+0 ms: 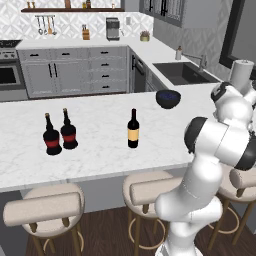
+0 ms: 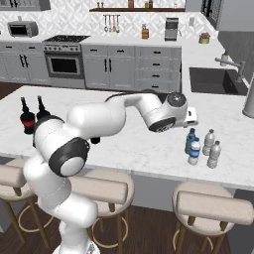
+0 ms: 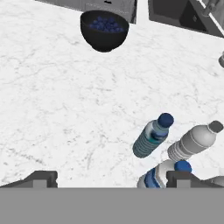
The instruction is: Move the plastic bottles in the middle to the plastics group, and the glass bottles in the middle to the glass group.
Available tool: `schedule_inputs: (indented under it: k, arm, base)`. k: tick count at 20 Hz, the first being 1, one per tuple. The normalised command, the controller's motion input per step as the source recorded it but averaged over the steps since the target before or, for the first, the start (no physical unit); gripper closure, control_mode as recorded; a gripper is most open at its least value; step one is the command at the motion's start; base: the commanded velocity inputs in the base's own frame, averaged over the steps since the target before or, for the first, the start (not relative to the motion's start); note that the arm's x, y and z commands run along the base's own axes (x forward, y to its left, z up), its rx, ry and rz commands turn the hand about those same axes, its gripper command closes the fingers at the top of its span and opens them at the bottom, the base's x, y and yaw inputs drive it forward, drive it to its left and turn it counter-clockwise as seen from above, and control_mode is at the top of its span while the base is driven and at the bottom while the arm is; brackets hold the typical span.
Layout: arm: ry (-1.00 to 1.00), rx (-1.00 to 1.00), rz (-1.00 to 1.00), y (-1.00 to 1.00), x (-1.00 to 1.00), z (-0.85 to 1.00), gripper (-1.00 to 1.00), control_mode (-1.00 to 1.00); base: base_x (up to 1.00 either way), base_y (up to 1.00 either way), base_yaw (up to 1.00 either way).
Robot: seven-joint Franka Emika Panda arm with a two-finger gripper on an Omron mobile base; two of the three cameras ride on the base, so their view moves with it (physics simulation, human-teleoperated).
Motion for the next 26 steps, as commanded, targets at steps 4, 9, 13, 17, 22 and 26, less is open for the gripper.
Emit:
schedule_inputs:
  k: [4, 9, 13, 17, 22, 26]
  arm:
    - [0.13, 0.00, 0.20, 1.00, 0.00, 0.31, -1.00, -1.00]
    - [0.07, 0.00, 0.28, 1.00, 0.00, 0.13, -1.00, -1.00]
    - [0.13, -0.04, 0.16, 1.00, 0.00, 0.36, -1.00, -1.00]
    - [0.05, 0.01, 0.18, 0.96, 0.08, 0.16, -1.00, -1.00]
    - [0.00, 0.13, 0.24, 0.60, 0.33, -0.21, -1.00, -1.00]
    - [-0.05, 0.22, 0.26, 0.18, 0.56, -0.43, -1.00, -1.00]
  base:
    - [0.00, 0.00, 0.00]
    - [0.00, 0.00, 0.00]
    - [0.00, 0.00, 0.00]
    - [0.00, 0.00, 0.00]
    - [0.00, 0.00, 0.00]
    - [0.00, 0.00, 0.00]
